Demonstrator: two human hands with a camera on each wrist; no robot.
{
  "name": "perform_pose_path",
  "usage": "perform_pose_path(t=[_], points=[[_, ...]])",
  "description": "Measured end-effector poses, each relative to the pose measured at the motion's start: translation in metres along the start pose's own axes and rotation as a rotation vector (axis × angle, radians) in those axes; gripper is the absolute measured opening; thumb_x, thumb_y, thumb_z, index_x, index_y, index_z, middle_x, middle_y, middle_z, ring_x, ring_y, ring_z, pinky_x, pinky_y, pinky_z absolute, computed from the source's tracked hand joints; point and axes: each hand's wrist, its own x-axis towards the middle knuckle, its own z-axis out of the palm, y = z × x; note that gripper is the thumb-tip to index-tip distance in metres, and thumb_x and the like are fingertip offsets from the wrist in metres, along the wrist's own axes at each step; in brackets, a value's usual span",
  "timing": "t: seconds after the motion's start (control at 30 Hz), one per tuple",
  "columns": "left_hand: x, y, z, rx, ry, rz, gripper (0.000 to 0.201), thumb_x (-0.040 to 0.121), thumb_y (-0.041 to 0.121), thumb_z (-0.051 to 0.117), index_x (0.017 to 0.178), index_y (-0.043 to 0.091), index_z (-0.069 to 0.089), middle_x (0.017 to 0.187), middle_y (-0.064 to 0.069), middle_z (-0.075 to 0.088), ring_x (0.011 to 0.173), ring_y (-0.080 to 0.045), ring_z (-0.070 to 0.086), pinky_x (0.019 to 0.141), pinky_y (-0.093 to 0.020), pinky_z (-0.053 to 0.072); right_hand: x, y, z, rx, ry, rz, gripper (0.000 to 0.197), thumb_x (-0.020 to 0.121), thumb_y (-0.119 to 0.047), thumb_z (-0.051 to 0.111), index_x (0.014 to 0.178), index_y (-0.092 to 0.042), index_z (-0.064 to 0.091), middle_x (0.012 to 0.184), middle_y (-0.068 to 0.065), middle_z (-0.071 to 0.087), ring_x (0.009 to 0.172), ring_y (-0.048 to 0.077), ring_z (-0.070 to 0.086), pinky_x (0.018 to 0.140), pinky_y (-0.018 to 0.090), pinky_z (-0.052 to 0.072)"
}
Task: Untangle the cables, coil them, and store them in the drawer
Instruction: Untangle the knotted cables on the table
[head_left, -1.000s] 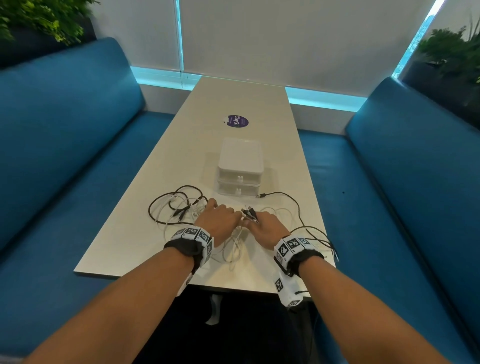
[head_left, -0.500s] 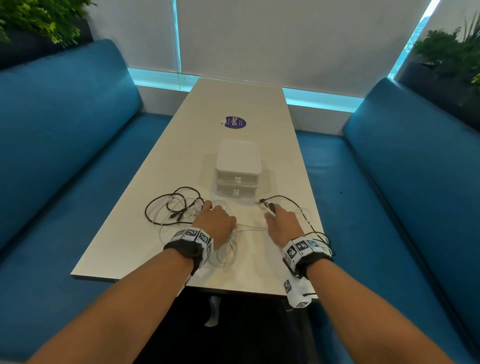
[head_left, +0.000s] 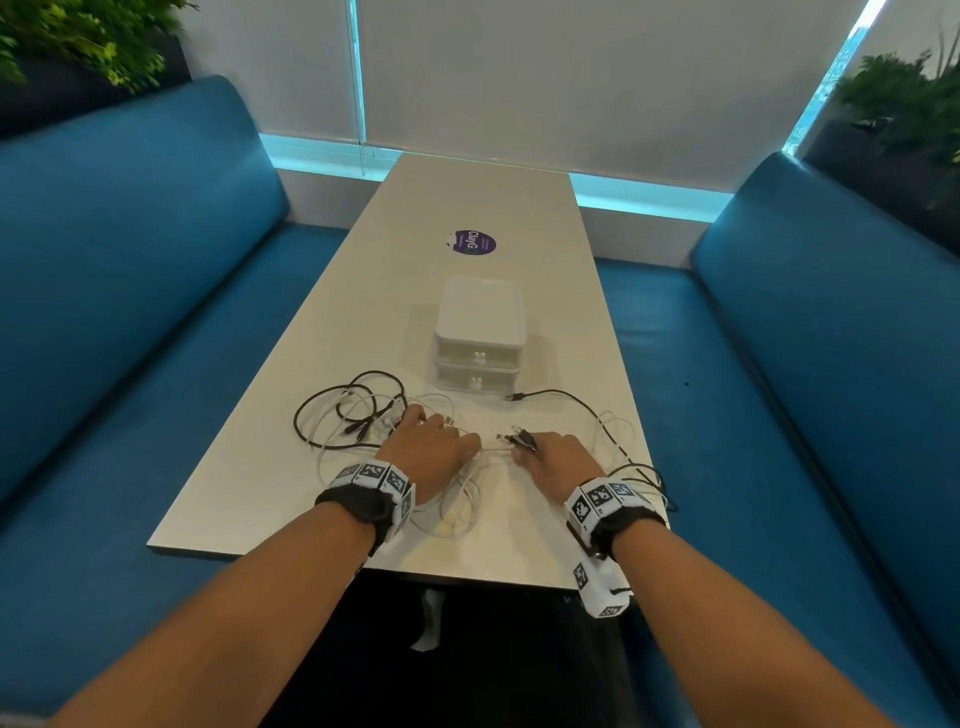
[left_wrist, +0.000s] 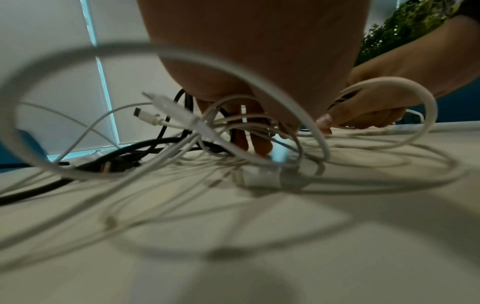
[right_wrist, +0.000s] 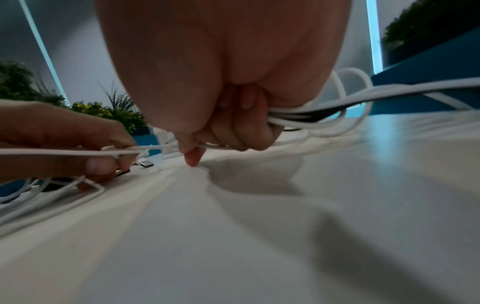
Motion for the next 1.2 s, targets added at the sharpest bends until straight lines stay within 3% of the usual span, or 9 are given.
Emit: perform_pose_path(t=[0.2,0.33,0.5,0.6,0.7,0.8,0.9,1.07,1.2], points=[[0.005,0.005,-0.001,-0.115,0.047,-0.052,0.032,0.103,0.027,0.037,0.135,0.026,0.041,0.112,-0.004,0.068,0.105,-0.025,0.059,0.106,-0.047,0.027,0.005,0.008,-0.008,-0.128,0.107,0.169,0.029,0.102,-0.031,0.043,0.108,-0.010,0.062,0.100,0.013,0.067,0.089,0.032,0.064,0.074,0.036,0.051],[0.001,-0.011,-0.004,-0.195,0.089,-0.061,0.037,0.105,0.027,0.037,0.141,0.021,0.044,0.133,0.001,0.058,0.120,-0.021,0.053,0.109,-0.044,0.027,0.006,0.033,-0.027,-0.143,0.226,0.319,0.027,0.099,-0.018,0.039,0.109,-0.008,0.062,0.099,0.014,0.069,0.089,0.033,0.065,0.074,0.038,0.053],[0.000,-0.017,-0.006,-0.266,0.109,-0.070,0.037,0.104,0.024,0.041,0.140,0.023,0.046,0.137,0.003,0.052,0.124,-0.019,0.050,0.108,-0.037,0.029,0.012,0.018,-0.040,0.058,0.373,0.260,0.030,0.105,-0.029,0.036,0.113,-0.007,0.055,0.098,0.018,0.066,0.088,0.036,0.062,0.071,0.038,0.046],[0.001,-0.013,-0.008,-0.271,0.089,-0.073,0.039,0.101,0.019,0.042,0.140,0.023,0.045,0.136,0.003,0.054,0.123,-0.020,0.051,0.109,-0.038,0.029,0.004,-0.003,-0.031,0.084,0.314,0.120,0.031,0.105,-0.033,0.037,0.111,-0.011,0.058,0.091,0.014,0.065,0.071,0.027,0.055,0.061,0.032,0.038],[0.001,-0.011,-0.006,-0.243,0.067,-0.056,0.043,0.097,0.011,0.044,0.136,0.027,0.051,0.129,0.004,0.062,0.118,-0.019,0.054,0.108,-0.039,0.028,-0.001,-0.016,-0.012,0.028,0.154,-0.037,0.032,0.104,-0.032,0.040,0.113,-0.011,0.062,0.095,0.016,0.068,0.081,0.033,0.063,0.068,0.035,0.049],[-0.002,-0.010,-0.005,-0.303,0.066,-0.028,0.040,0.096,0.010,0.046,0.129,0.028,0.058,0.124,0.006,0.063,0.115,-0.017,0.055,0.107,-0.037,0.030,-0.001,-0.021,-0.001,-0.030,0.056,-0.039,0.033,0.104,-0.033,0.042,0.107,-0.007,0.062,0.096,0.017,0.067,0.087,0.034,0.063,0.072,0.037,0.050],[-0.006,-0.012,-0.009,-0.501,0.201,-0.051,0.034,0.100,0.014,0.043,0.129,0.024,0.058,0.128,0.005,0.059,0.113,-0.018,0.057,0.101,-0.038,0.042,0.001,-0.023,0.000,-0.023,0.047,0.006,0.039,0.103,-0.037,0.041,0.109,-0.004,0.062,0.101,0.018,0.066,0.091,0.034,0.062,0.073,0.035,0.048],[-0.003,-0.037,-0.021,-0.540,0.463,-0.200,0.037,0.094,-0.001,0.048,0.126,0.014,0.060,0.123,-0.004,0.057,0.106,-0.024,0.054,0.091,-0.038,0.045,0.006,-0.020,-0.002,0.065,0.082,0.088,0.034,0.100,-0.034,0.045,0.105,-0.005,0.063,0.099,0.017,0.065,0.091,0.034,0.063,0.070,0.032,0.045],[-0.011,-0.072,-0.016,-0.338,0.289,-0.466,0.044,0.088,0.000,0.052,0.129,0.015,0.053,0.125,-0.008,0.053,0.112,-0.030,0.052,0.095,-0.041,0.040,0.008,-0.020,-0.003,0.108,0.043,0.102,0.032,0.102,-0.027,0.043,0.113,-0.007,0.064,0.107,0.017,0.066,0.097,0.034,0.063,0.078,0.034,0.048]])
